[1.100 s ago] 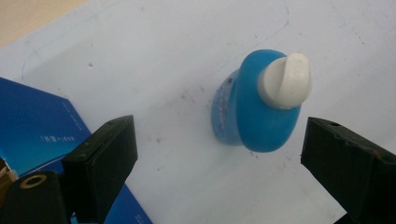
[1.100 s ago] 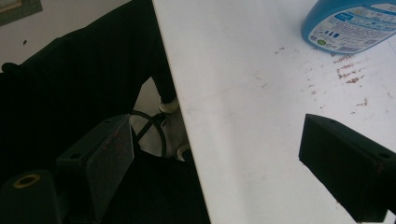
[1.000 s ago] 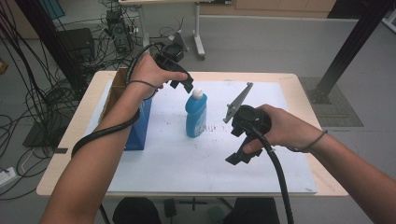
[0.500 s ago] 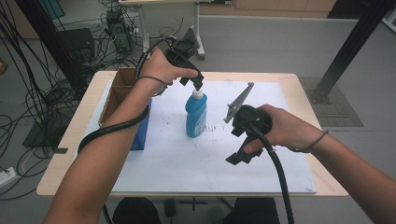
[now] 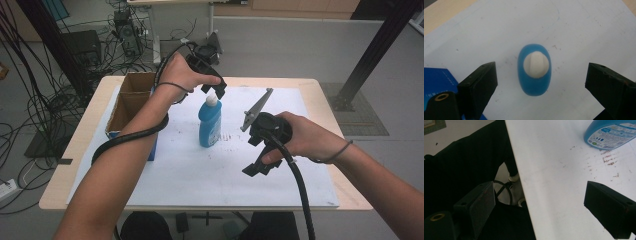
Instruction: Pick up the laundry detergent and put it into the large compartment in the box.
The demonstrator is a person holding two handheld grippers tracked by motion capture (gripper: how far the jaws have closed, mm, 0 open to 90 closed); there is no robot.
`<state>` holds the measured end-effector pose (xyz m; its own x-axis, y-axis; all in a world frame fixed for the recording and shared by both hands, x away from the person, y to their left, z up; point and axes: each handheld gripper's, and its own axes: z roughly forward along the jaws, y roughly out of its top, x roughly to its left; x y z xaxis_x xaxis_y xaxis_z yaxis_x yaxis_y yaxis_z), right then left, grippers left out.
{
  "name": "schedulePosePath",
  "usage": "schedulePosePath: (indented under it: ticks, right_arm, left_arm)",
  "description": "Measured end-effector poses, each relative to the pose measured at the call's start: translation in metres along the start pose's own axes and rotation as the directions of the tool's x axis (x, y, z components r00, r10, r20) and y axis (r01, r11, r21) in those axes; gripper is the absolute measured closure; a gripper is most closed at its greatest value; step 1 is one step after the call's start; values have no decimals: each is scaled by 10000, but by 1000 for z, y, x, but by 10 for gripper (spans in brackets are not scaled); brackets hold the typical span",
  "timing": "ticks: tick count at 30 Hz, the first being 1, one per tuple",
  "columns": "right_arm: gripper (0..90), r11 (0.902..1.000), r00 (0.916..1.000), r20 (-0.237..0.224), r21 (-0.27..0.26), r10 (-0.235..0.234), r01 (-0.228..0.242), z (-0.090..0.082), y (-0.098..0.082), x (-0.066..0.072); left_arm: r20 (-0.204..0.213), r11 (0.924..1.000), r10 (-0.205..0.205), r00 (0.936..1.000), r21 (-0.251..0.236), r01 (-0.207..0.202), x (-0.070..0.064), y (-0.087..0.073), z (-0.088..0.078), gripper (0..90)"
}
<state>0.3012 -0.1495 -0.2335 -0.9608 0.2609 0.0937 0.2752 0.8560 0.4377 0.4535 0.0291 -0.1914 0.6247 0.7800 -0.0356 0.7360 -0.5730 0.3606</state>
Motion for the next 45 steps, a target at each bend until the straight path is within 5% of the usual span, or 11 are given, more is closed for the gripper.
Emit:
schedulePosePath:
  ticks: [45]
  right_arm:
    - [95,9998,10000,24,192,47,-47,7,-2,-2]
  left_arm:
    - [-453,9981,-134,9989,594,161,-7,-3,65,100]
